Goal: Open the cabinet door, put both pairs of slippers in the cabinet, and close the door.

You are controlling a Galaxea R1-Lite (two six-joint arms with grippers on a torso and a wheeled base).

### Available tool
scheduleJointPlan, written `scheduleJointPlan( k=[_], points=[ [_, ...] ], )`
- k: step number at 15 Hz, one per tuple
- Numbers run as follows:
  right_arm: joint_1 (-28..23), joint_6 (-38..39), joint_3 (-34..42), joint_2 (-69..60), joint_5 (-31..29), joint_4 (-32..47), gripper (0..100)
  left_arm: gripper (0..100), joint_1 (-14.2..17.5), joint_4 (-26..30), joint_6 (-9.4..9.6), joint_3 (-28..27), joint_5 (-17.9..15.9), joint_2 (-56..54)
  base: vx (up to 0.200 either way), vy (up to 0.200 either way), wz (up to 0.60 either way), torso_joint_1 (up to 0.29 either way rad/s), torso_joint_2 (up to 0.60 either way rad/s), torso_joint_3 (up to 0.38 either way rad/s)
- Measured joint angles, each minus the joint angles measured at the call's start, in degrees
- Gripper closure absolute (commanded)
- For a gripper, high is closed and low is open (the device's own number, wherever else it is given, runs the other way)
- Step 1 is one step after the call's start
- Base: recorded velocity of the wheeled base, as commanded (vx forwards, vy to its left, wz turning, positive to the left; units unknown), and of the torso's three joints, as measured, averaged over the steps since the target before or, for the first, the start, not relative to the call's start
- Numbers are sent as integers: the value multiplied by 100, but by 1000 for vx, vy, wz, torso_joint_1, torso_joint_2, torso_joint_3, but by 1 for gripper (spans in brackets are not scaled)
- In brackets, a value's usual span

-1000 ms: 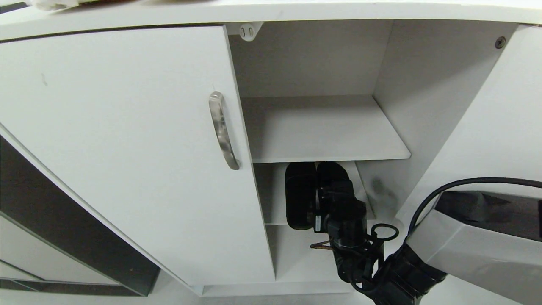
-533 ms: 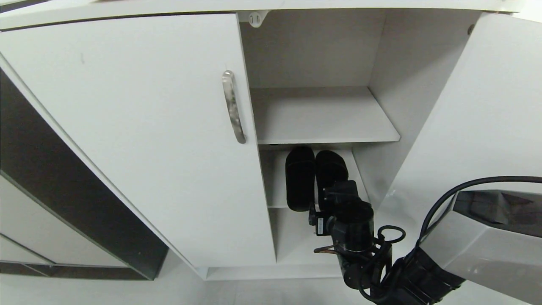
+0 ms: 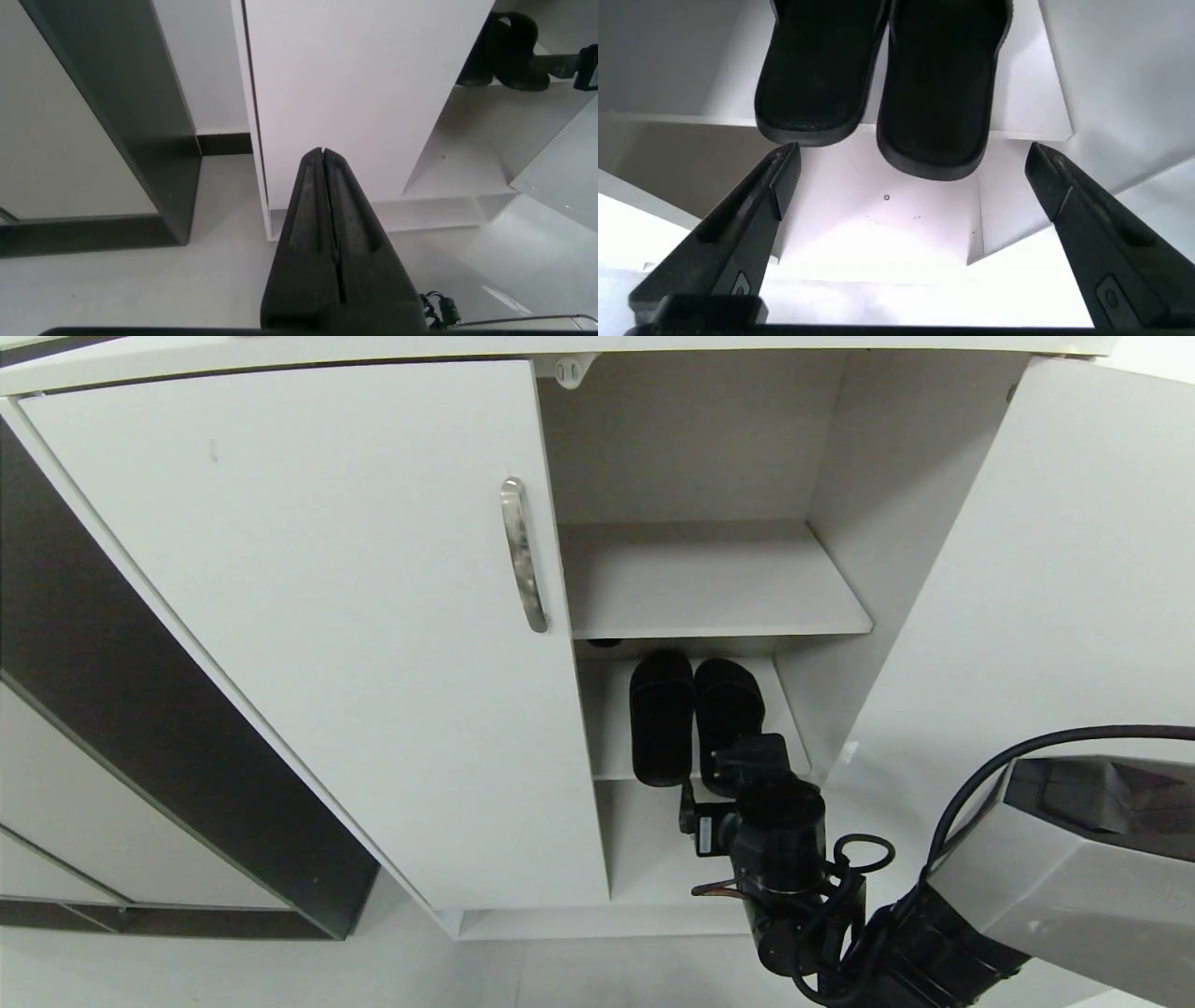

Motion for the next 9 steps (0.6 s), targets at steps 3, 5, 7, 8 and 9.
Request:
scheduleJointPlan(
  k=[3,5,7,8,9],
  points=[
    [0,-1,5,2,0,0,0,100,0,0,11,0,-4,0,0,0,0,1,4,159],
    [0,0,5,5,2,0,0,100,0,0,11,0,-4,0,0,0,0,2,2,193],
    [0,-1,11,11,12,0,0,100,0,0,13,0,-2,0,0,0,0,2,0,200],
    [0,-1,11,17,16,0,0,100,0,0,11,0,-9,0,0,0,0,2,-2,193],
    [-5,-1,11,22,21,0,0,100,0,0,13,0,-6,0,0,0,0,2,2,207]
  ],
)
